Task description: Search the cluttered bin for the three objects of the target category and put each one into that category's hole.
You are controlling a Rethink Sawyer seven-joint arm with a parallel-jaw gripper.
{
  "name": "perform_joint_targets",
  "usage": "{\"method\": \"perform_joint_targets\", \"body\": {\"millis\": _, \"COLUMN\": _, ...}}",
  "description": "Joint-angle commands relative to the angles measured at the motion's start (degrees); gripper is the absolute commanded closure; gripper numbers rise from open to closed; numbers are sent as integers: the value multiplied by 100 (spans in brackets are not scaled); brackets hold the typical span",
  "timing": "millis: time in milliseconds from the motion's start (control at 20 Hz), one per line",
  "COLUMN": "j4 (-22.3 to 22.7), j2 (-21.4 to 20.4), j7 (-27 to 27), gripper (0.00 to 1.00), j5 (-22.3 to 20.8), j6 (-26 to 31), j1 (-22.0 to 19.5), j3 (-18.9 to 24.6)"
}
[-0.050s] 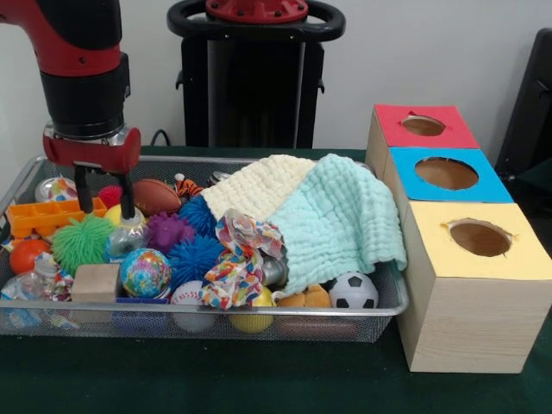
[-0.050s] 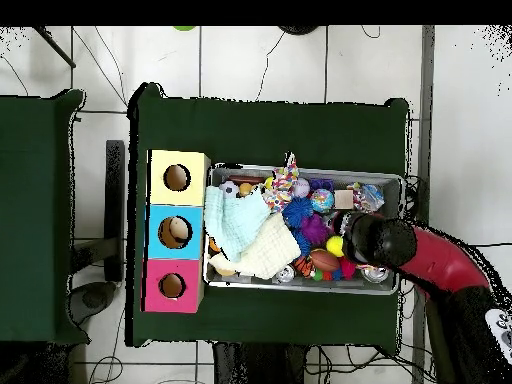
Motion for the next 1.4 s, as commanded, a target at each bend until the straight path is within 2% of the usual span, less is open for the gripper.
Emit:
{"method": "perform_joint_targets", "body": {"millis": 50, "j4": 637, "j2": 144, "j7": 124, "gripper": 0, "j5": -94, "j6": -329, "j1": -116, "j3": 576}}
{"method": "perform_joint_targets", "body": {"millis": 900, "j4": 477, "j2": 375, "j7": 269, "gripper": 0, "j5": -190, "j6": -703, "j1": -25, "j3": 535}}
{"method": "perform_joint_targets", "body": {"millis": 1150, "j4": 315, "j2": 597, "j7": 292, "gripper": 0, "j5": -249, "j6": -1028, "j1": 7, "j3": 537}}
{"method": "perform_joint_targets", "body": {"millis": 1400, "j4": 128, "j2": 805, "j7": 292, "gripper": 0, "j5": -235, "j6": -1117, "j1": 86, "j3": 476}}
